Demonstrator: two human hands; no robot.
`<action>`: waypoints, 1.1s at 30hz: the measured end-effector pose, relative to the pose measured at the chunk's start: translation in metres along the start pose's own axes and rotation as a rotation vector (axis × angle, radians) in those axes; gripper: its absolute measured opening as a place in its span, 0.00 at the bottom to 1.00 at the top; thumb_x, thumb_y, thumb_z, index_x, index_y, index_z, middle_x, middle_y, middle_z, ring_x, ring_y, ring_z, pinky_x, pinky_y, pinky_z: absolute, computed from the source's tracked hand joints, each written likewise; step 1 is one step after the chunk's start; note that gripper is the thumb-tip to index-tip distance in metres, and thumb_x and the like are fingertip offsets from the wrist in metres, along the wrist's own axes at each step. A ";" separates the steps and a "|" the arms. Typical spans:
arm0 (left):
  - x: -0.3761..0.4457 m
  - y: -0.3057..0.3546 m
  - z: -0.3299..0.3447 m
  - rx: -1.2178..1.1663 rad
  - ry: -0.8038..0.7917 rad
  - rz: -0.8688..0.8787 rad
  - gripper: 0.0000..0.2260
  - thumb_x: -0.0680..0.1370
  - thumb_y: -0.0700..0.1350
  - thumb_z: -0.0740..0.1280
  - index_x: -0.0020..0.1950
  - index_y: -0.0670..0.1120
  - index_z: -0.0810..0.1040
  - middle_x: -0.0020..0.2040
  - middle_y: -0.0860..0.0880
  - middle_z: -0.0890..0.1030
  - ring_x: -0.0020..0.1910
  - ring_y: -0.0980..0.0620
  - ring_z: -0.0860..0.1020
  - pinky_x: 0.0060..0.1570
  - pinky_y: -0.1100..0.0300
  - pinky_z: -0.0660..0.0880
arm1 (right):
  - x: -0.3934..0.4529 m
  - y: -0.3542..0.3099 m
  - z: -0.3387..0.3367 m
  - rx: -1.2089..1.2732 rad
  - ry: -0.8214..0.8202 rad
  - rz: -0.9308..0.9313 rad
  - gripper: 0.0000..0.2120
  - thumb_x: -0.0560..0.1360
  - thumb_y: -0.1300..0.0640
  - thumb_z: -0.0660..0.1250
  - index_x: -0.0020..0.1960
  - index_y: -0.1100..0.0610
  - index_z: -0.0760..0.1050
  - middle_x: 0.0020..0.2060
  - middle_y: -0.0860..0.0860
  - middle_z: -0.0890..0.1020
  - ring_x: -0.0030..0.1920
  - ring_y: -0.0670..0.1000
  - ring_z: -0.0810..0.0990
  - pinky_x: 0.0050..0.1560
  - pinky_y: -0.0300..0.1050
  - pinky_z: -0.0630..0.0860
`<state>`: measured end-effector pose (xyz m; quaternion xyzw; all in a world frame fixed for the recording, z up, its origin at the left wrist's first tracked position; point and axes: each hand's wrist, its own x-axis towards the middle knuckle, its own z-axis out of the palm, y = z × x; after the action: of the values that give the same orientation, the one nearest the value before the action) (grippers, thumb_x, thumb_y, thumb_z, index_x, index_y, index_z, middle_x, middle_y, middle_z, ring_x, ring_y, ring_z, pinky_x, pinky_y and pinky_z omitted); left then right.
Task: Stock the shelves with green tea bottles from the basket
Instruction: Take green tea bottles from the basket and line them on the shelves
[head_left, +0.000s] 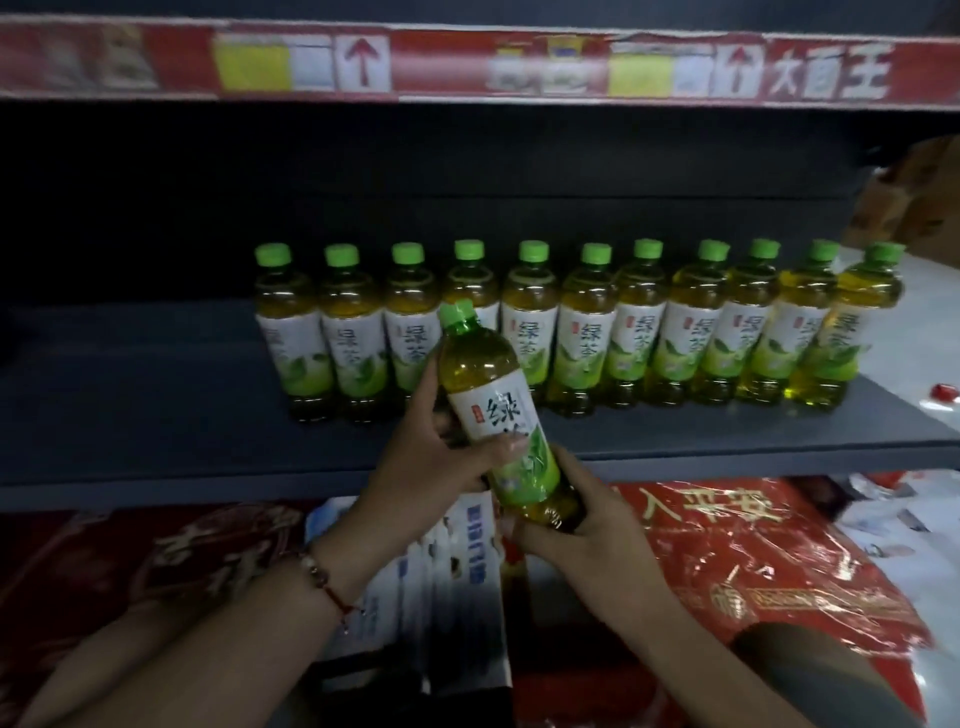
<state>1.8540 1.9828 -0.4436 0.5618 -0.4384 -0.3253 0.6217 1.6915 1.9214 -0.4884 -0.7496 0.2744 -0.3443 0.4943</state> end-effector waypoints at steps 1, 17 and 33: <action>-0.002 0.003 -0.013 -0.011 0.037 0.012 0.40 0.71 0.37 0.77 0.69 0.71 0.63 0.58 0.52 0.82 0.54 0.56 0.82 0.42 0.55 0.83 | 0.008 -0.004 0.011 -0.014 -0.005 -0.029 0.26 0.70 0.57 0.79 0.64 0.42 0.76 0.52 0.46 0.85 0.53 0.45 0.83 0.54 0.45 0.80; -0.005 -0.007 -0.150 0.076 0.499 0.283 0.42 0.70 0.30 0.75 0.77 0.53 0.60 0.65 0.54 0.77 0.60 0.61 0.78 0.51 0.65 0.79 | 0.108 -0.018 0.192 -0.068 0.005 -0.301 0.31 0.71 0.49 0.75 0.72 0.43 0.70 0.64 0.42 0.78 0.65 0.48 0.75 0.64 0.50 0.75; 0.029 -0.037 -0.192 0.461 0.411 0.201 0.43 0.74 0.48 0.75 0.79 0.64 0.51 0.72 0.61 0.71 0.68 0.65 0.71 0.67 0.59 0.72 | 0.128 -0.009 0.235 -0.094 0.038 -0.149 0.24 0.75 0.56 0.73 0.69 0.49 0.69 0.60 0.48 0.76 0.60 0.43 0.74 0.62 0.40 0.72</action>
<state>2.0437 2.0303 -0.4722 0.6956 -0.4189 -0.0342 0.5827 1.9552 1.9580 -0.5129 -0.7836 0.2431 -0.3811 0.4262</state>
